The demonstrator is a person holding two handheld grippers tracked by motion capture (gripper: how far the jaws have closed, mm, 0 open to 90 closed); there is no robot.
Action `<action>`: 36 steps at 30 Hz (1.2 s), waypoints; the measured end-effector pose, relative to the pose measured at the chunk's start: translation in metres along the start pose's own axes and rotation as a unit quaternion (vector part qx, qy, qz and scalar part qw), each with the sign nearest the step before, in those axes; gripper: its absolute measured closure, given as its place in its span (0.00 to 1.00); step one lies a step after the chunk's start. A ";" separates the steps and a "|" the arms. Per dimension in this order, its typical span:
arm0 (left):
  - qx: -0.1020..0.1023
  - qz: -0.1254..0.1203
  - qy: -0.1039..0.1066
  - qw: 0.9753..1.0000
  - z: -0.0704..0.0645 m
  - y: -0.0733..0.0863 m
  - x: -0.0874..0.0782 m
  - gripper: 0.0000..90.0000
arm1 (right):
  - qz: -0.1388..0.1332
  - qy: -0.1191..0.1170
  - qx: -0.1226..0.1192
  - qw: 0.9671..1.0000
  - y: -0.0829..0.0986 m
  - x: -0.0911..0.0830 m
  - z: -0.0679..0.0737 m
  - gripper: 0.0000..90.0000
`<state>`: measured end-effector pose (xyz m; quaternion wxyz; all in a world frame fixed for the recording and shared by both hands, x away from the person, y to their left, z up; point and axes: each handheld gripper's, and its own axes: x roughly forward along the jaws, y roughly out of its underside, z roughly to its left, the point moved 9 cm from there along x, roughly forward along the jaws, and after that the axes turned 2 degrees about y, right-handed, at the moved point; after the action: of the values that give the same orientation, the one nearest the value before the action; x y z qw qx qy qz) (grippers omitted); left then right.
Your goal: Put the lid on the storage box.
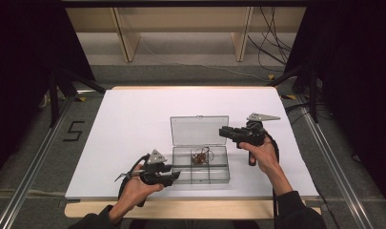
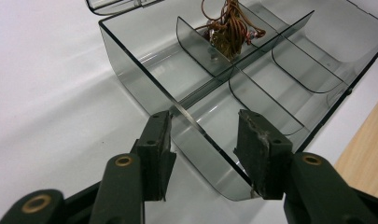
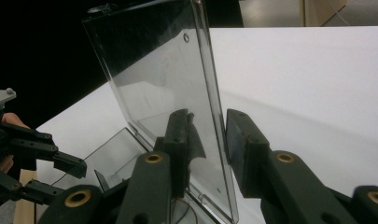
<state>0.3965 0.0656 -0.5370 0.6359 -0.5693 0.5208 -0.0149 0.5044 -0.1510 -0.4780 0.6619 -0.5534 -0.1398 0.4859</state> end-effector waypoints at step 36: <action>-0.015 -0.031 0.030 0.999 -0.005 0.014 -0.038 0.44 | 0.018 0.021 -0.044 0.999 0.004 -0.019 0.025 0.75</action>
<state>0.3675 0.0908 -0.5219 0.6109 -0.5939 0.5216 -0.0439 0.4748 -0.1516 -0.4659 0.6308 -0.5944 -0.1376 0.4793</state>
